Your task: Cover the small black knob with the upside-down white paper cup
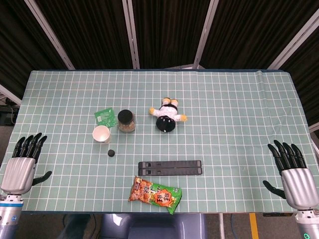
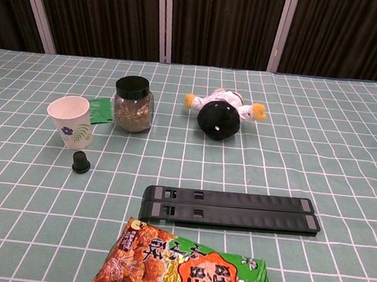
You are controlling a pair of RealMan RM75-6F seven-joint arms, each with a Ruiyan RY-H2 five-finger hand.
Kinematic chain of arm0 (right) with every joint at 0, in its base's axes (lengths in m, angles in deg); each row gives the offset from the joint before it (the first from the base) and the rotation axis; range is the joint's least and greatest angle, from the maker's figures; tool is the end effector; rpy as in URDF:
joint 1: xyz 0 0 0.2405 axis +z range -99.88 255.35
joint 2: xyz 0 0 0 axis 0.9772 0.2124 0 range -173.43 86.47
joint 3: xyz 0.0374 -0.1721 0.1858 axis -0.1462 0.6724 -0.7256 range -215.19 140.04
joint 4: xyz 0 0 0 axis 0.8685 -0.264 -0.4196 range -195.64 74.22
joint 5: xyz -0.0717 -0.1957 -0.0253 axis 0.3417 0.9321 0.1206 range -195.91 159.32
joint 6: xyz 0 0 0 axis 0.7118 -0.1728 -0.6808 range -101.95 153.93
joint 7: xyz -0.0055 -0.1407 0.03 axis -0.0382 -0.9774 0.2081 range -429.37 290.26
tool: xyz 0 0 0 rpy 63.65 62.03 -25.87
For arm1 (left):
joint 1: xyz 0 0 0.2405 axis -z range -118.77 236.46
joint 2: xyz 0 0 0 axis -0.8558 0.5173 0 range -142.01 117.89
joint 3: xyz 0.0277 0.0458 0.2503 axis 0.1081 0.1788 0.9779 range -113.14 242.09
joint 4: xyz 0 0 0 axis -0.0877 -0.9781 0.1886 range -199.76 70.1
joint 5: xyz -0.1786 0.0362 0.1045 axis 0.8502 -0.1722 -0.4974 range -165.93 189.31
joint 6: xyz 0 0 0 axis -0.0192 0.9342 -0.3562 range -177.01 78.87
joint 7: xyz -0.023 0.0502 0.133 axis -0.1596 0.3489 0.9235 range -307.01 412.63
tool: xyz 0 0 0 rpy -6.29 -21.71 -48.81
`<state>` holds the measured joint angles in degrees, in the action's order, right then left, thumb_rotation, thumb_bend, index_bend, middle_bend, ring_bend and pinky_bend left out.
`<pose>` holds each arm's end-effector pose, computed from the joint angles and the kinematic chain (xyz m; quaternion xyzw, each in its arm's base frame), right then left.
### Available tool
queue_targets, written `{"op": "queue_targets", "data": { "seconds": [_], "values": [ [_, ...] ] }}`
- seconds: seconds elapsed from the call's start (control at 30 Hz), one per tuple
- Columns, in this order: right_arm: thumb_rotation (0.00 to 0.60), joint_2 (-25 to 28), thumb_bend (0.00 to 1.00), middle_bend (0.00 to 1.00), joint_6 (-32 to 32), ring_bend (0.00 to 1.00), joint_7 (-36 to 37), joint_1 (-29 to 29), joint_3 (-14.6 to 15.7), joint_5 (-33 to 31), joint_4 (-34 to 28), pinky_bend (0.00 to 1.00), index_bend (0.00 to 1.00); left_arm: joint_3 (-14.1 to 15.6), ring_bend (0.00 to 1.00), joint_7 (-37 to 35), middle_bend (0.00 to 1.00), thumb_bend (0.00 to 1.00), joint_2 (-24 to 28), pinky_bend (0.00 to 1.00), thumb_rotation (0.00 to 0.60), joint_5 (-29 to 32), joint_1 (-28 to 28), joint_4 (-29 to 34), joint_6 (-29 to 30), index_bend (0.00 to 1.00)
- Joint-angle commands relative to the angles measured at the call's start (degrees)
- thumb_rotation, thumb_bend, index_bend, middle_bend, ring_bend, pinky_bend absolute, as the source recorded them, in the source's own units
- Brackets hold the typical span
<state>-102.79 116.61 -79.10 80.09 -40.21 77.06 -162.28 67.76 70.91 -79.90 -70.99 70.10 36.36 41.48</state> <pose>-0.2657 -0.1635 0.1757 0.6289 -0.3082 0.4102 0.5842 -0.2666 0.1863 0.1284 -0.6252 -0.3443 -0.3687 0.5955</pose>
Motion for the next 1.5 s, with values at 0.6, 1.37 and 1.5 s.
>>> {"op": "queue_targets", "data": {
  "seconds": [0.6,1.37,1.5],
  "values": [
    [0.6,0.28,0.0,0.0,-0.57,0.0,-0.95,0.11,0.08,-0.46,-0.19,0.0,0.0,-8.96,0.0,10.15,0.0,0.06,-7.4,0.0,0.6,10.73,13.09,-8.51,-22.82,0.0],
    [0.6,-0.54,0.0,0.0,-2.15,0.0,-2.57,0.83,-1.16,-3.94,0.38,0.0,0.0,-10.58,0.0,31.54,0.0,0.06,-26.89,0.0,0.6,15.12,26.55,-29.67,-31.28,0.0],
    [0.6,-0.6,0.0,0.0,-2.4,0.0,-2.47,0.97,-1.22,-4.27,0.54,0.0,0.0,-9.79,0.0,34.75,0.0,0.06,-28.49,0.01,0.6,13.79,28.07,-31.29,-31.06,0.0]
  ]
}}
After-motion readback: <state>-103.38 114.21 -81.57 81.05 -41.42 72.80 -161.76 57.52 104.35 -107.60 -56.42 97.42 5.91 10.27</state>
